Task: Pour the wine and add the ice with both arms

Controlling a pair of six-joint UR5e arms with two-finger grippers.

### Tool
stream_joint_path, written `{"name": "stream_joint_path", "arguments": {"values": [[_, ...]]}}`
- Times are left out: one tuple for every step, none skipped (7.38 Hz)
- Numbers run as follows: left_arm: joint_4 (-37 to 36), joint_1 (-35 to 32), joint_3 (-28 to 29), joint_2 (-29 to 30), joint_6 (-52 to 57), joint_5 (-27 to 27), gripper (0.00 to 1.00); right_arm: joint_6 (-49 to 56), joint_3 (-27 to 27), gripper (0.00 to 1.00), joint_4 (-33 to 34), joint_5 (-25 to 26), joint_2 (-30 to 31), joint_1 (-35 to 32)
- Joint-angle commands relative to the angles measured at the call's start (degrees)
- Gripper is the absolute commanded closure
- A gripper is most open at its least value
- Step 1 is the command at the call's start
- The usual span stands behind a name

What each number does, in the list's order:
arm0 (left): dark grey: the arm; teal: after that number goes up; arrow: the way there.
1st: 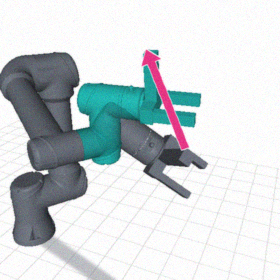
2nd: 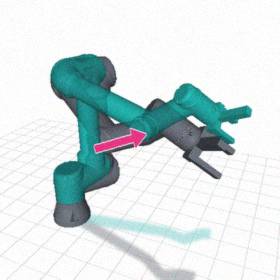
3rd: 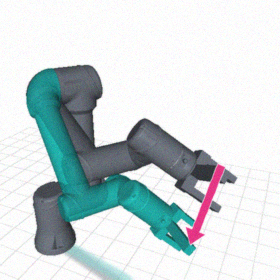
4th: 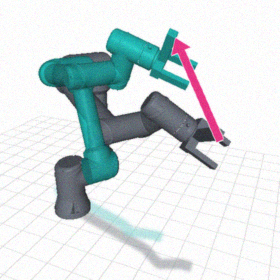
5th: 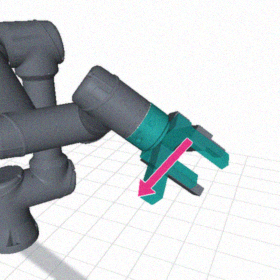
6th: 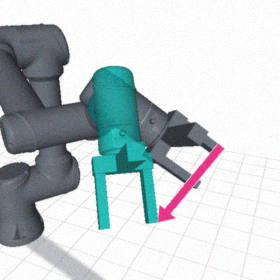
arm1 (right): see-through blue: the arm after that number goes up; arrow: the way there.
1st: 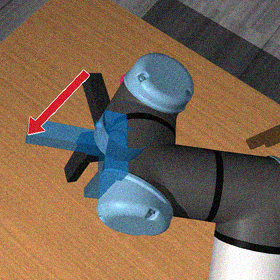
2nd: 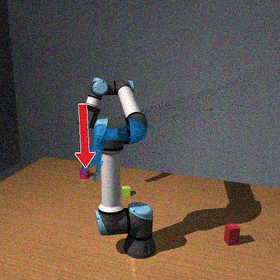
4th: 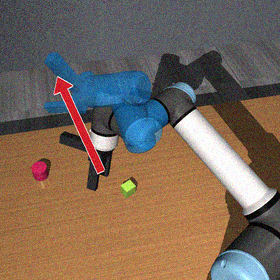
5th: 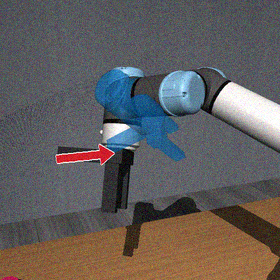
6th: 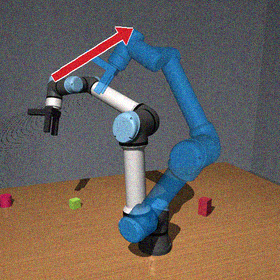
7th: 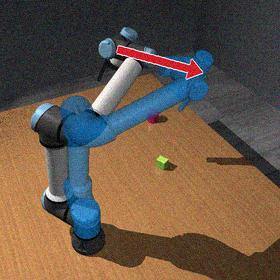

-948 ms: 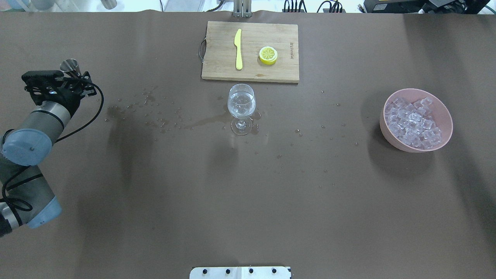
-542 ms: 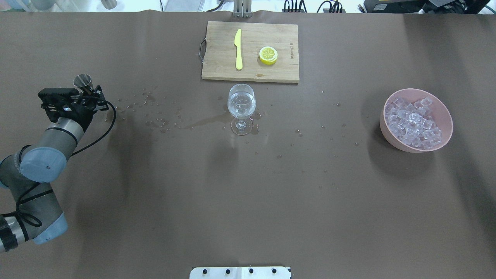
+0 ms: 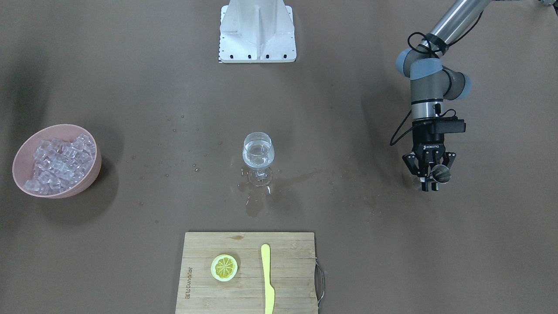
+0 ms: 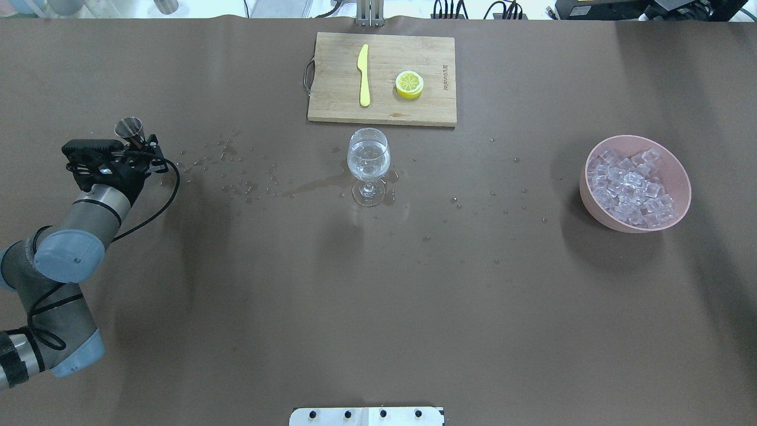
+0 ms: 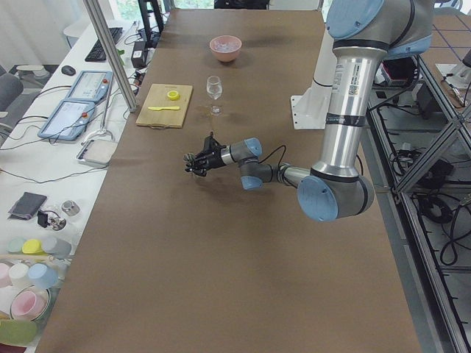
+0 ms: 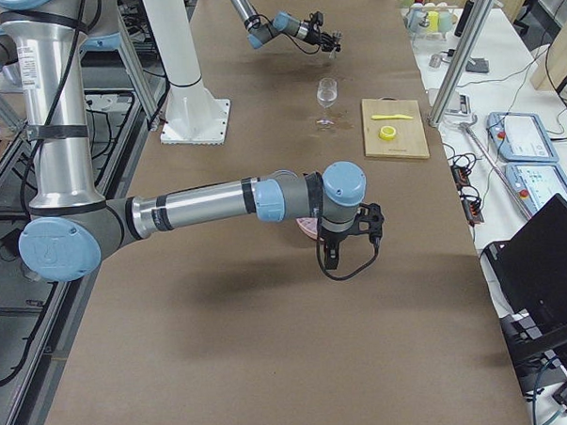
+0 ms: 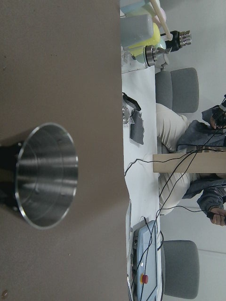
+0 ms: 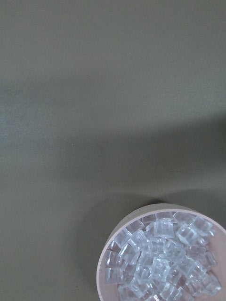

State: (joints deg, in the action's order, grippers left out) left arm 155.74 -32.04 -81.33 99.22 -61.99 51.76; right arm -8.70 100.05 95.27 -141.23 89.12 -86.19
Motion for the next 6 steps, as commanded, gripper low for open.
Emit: {"name": "stream_joint_path", "arguments": {"values": [[0.09, 0.04, 0.03, 0.01, 0.29, 0.09, 0.98, 0.0, -0.03, 0.0, 0.0, -0.01, 0.01, 0.06], [0.09, 0.04, -0.05, -0.07, 0.56, 0.09, 0.73, 0.0, -0.03, 0.0, 0.0, -0.01, 0.01, 0.15], [0.35, 0.04, -0.05, 0.1, 0.64, 0.09, 0.62, 0.0, -0.03, 0.0, 0.0, -0.01, 0.01, 0.15], [0.44, 0.04, -0.05, 0.19, 0.56, 0.09, 0.59, 0.0, -0.03, 0.0, 0.0, -0.01, 0.01, 0.23], [0.35, 0.13, -0.05, 0.19, 0.21, 0.09, 0.55, 0.0, -0.03, 0.0, 0.0, -0.01, 0.01, 0.23], [0.44, 0.13, -0.05, 0.19, 0.21, 0.09, 0.55, 0.0, -0.03, 0.0, 0.0, -0.01, 0.01, 0.23]]}}
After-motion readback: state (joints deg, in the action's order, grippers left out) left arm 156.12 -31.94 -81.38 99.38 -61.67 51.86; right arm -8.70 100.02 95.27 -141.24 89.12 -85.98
